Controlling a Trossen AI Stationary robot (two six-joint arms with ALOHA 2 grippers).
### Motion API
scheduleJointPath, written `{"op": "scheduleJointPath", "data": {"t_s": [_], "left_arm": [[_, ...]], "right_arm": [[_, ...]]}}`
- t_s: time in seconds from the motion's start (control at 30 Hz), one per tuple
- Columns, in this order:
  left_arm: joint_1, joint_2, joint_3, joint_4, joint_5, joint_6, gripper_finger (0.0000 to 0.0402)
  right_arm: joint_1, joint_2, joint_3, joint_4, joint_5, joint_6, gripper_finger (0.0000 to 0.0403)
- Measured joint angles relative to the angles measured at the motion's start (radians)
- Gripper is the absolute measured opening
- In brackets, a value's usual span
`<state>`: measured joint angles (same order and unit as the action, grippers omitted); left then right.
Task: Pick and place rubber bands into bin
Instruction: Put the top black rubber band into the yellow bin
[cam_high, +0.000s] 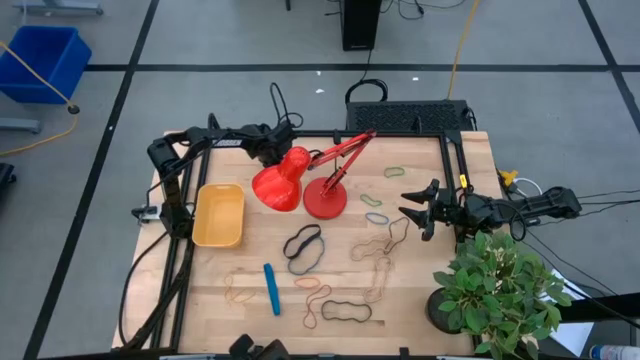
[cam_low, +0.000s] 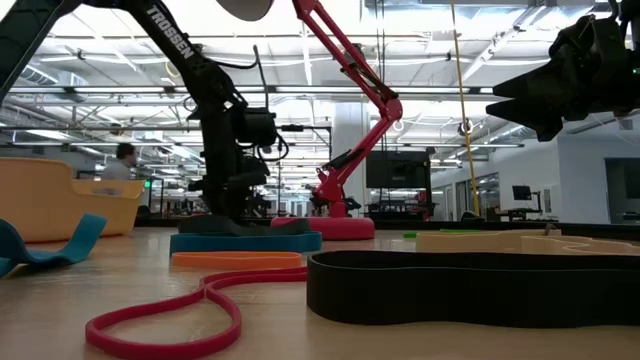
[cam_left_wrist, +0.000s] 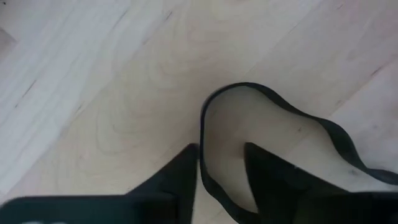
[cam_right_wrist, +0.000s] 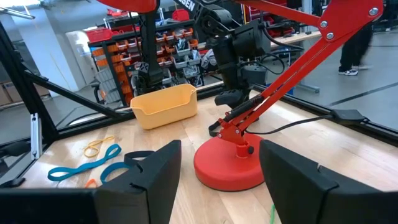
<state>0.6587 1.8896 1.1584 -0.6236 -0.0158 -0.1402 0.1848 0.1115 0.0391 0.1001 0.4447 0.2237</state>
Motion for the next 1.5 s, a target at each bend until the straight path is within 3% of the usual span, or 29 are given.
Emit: {"op": "scheduleJointPath", "data": {"t_s": [0.33, 0.67, 0.83, 1.13, 1.33, 1.5], "left_arm": [[0.000, 0.000, -0.002, 0.012, -0.038, 0.044, 0.0010], [-0.003, -0.068, -0.005, -0.026, -0.049, 0.049, 0.0008], [-0.004, -0.210, -0.005, -0.102, -0.055, 0.053, 0.0005], [-0.005, -0.583, -0.003, -0.270, -0.160, 0.045, 0.0008], [-0.021, -0.839, -0.003, -0.315, -0.156, 0.028, 0.0005], [-0.035, -1.014, -0.003, -0.324, -0.093, 0.022, 0.0012]], "right_arm": [[0.000, 0.000, 0.000, 0.000, 0.000, 0.000, 0.0210], [0.000, 0.000, 0.000, 0.000, 0.000, 0.000, 0.0210], [0.000, 0.000, 0.000, -0.001, 0.000, 0.000, 0.0210], [0.000, 0.000, 0.000, -0.001, 0.000, 0.000, 0.0210], [0.000, 0.000, 0.000, -0.001, 0.000, -0.001, 0.0210], [0.000, 0.000, 0.000, -0.001, 0.000, -0.001, 0.0210]]}}
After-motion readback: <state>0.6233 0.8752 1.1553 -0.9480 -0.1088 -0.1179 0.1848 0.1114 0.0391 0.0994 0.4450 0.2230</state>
